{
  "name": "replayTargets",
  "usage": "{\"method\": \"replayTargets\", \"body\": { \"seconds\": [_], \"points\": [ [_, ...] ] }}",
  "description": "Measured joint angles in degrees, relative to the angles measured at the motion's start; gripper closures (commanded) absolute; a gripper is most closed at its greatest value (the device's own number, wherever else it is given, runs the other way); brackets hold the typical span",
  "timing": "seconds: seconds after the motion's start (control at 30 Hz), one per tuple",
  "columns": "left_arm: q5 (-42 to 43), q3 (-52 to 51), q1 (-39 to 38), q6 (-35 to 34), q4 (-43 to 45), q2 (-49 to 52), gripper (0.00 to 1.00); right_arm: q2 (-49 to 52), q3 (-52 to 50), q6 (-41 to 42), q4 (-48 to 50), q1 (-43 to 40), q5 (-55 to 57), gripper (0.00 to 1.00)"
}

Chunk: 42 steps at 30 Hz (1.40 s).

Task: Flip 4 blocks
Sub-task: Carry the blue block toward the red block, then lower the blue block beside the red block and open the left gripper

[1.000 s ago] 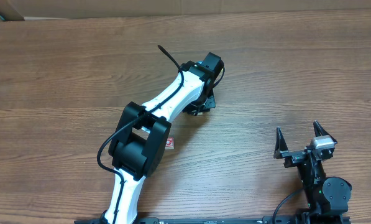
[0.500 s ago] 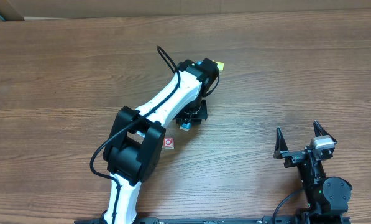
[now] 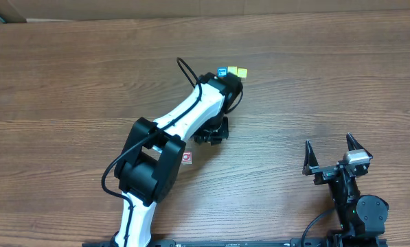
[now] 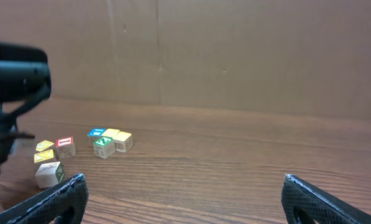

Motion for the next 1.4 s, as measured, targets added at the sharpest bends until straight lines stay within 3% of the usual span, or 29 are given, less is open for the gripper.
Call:
{"method": "replayTargets", "body": {
  "seconds": [0.17, 0.23, 0.6, 1.17, 1.4],
  "points": [
    [-0.52, 4.15, 0.48, 1.07, 2.45, -0.04, 0.93, 0.00, 0.00, -0.02, 0.02, 0.00, 0.00, 0.00],
    [-1.66, 4.22, 0.46, 0.87, 5.40, -0.04, 0.96, 0.00, 0.00, 0.00, 0.00, 0.00, 0.02, 0.00],
    [-5.22, -2.19, 0.46, 0.90, 17.27, -0.04, 0.96, 0.00, 0.00, 0.00, 0.00, 0.00, -0.02, 0.00],
    [-5.11, -3.82, 0.46, 0.92, 6.43, -0.04, 0.96, 0.00, 0.00, 0.00, 0.02, 0.00, 0.00, 0.00],
    [-4.94, -3.54, 0.48, 0.92, 7.50, -0.13, 0.96, 0.00, 0.00, 0.00, 0.00, 0.00, 0.00, 0.00]
  ]
}}
